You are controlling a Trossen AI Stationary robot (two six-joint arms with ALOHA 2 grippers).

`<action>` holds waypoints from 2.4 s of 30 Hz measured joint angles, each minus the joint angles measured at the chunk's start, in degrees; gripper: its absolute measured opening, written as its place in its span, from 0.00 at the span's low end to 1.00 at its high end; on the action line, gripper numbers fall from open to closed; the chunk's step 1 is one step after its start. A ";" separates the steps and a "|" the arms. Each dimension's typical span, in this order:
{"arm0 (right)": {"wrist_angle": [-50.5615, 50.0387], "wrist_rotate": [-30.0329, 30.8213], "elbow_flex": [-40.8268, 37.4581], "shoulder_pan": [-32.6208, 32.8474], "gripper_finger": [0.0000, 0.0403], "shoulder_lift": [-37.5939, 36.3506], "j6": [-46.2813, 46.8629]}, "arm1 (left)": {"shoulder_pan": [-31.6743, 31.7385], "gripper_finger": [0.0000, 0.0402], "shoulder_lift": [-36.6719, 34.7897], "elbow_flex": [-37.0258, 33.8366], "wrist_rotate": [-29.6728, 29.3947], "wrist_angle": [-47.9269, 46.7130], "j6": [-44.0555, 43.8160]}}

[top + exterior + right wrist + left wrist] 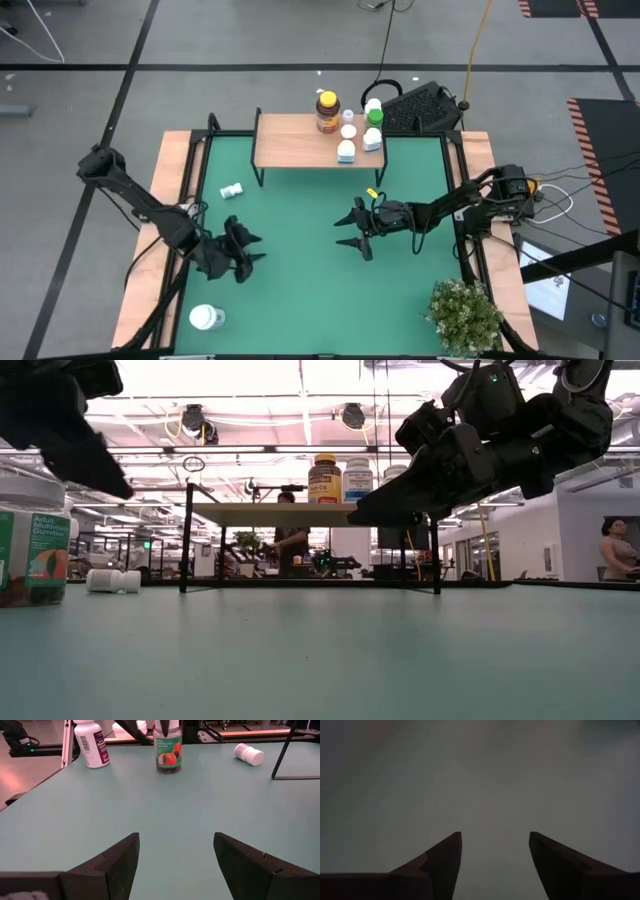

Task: Pick and place medicine bottles onto shelf by color
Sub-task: Put the green medicine bottle on the shelf

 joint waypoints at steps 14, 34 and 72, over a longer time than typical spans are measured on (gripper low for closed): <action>0.00 0.00 0.00 0.00 0.62 0.00 -0.07 | 6.48 0.77 -0.07 0.79 -0.62 8.26 20.98; -0.01 -0.20 0.00 0.00 0.62 0.00 -1.97 | 6.95 0.77 -0.07 0.95 -0.52 -3.18 12.63; 0.02 -0.07 0.00 -0.02 0.62 0.00 -2.60 | 6.95 0.77 -0.07 0.95 -0.51 -9.89 4.45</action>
